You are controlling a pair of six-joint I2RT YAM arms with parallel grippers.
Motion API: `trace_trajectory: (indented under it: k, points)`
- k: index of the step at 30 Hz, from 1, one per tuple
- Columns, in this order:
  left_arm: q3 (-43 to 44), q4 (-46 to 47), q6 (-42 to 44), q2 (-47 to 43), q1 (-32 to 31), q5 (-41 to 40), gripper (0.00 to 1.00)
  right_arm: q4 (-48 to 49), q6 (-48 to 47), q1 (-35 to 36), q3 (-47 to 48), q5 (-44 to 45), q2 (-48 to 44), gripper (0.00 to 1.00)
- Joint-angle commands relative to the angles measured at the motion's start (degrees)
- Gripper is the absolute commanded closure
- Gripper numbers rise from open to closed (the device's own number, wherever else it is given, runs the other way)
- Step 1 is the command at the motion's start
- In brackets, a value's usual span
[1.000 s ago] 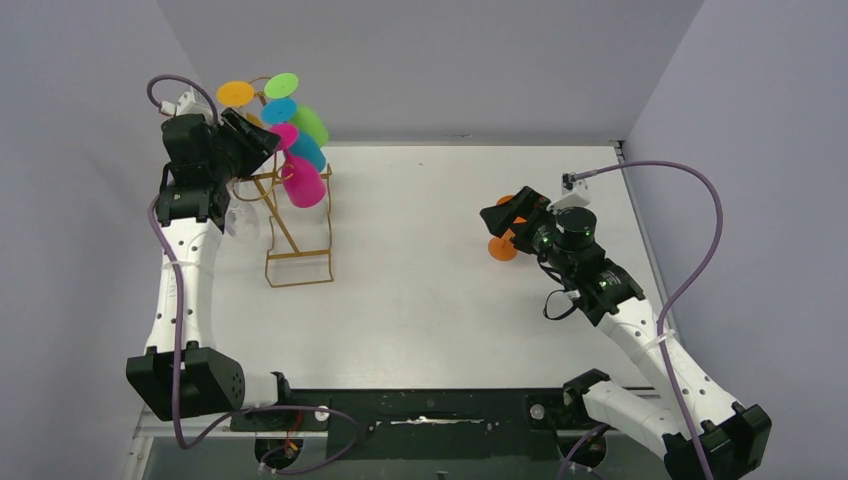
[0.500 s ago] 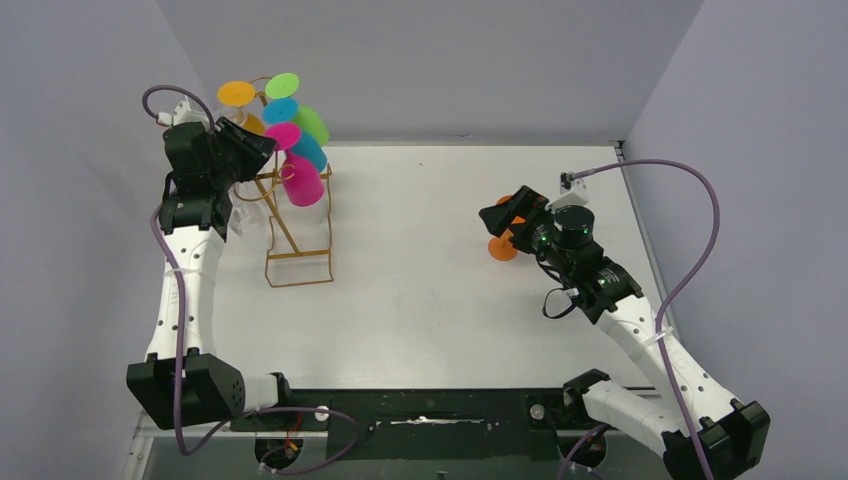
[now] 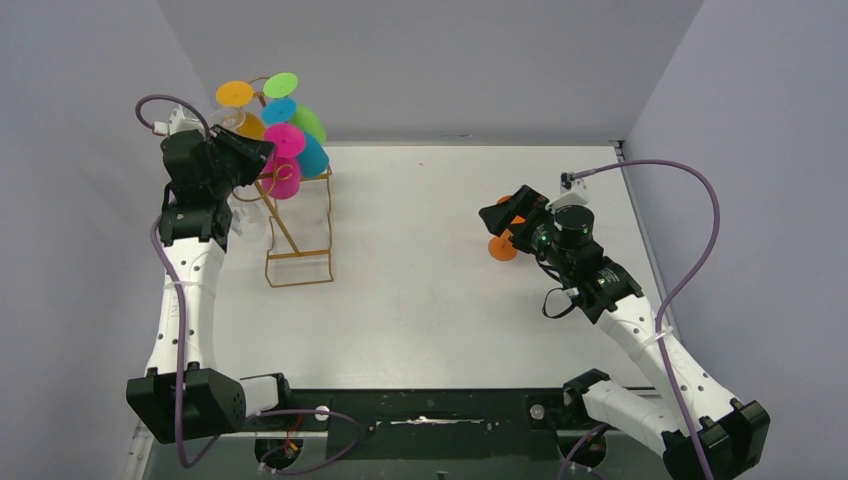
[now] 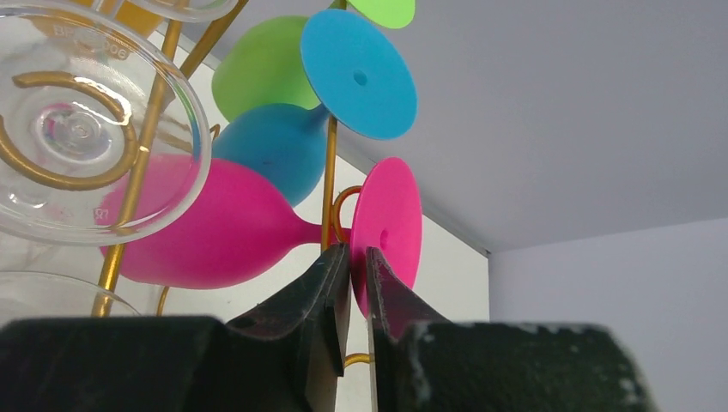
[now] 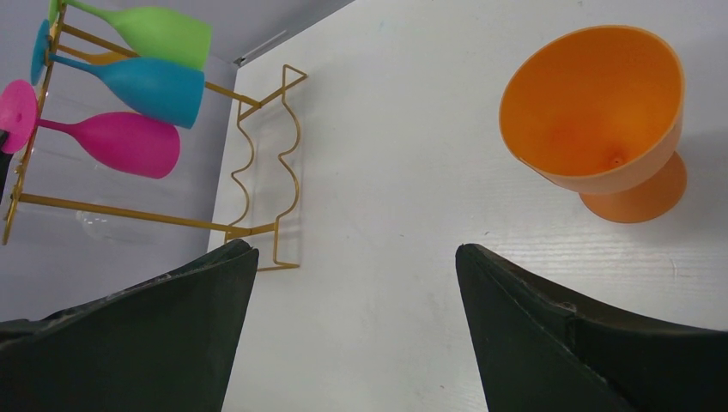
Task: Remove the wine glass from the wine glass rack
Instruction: Pick up the wine glass from the wine rack.
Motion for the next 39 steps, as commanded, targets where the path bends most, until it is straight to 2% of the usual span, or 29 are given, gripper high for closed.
trace_trajectory:
  k: [1,12,25,39]
  points:
    - [-0.1,3.3,-1.7,-1.5,0.3,1.0,0.90,1.9,0.4,0.3,2.4,-0.2,0.3,0.11]
    - [-0.7,7.4,-6.9,-2.1,0.3,5.9,1.00,1.8,0.8,0.4,2.4,-0.3,0.2,0.11]
    - [-4.3,15.1,-14.2,-1.8,0.6,10.5,1.00,1.4,0.7,0.4,2.0,0.2,-0.2,0.11]
    - [-4.9,15.8,-13.0,-1.7,0.7,9.8,1.00,1.6,0.7,0.3,1.8,0.3,-0.6,0.11]
